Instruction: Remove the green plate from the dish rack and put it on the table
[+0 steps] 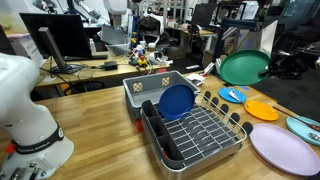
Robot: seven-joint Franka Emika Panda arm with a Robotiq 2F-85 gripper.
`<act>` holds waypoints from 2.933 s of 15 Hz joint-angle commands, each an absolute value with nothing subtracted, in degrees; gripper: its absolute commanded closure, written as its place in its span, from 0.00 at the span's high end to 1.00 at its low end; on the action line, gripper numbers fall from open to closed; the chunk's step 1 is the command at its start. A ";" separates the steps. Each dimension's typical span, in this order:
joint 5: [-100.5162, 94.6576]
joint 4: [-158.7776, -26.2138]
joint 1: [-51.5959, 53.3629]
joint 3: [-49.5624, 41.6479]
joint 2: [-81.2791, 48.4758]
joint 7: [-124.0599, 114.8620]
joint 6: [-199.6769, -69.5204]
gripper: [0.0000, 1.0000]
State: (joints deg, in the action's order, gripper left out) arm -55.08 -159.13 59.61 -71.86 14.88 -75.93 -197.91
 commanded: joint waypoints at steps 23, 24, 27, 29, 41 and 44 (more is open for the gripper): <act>-53.90 -137.14 108.91 -125.73 41.04 -73.56 -175.93 0.04; -53.84 -136.22 110.02 -126.57 42.06 -73.54 -174.93 0.04; -53.48 -133.94 112.63 -128.75 44.81 -73.65 -171.82 0.04; -53.46 -132.59 113.75 -129.72 46.63 -73.41 -169.95 0.04; -43.61 -126.73 119.37 -132.53 50.74 -63.99 -164.58 0.04; -36.75 -126.11 122.07 -134.67 49.09 -59.42 -164.34 0.41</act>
State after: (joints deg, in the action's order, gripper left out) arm -42.42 -126.74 118.86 -132.14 51.30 -63.42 -165.34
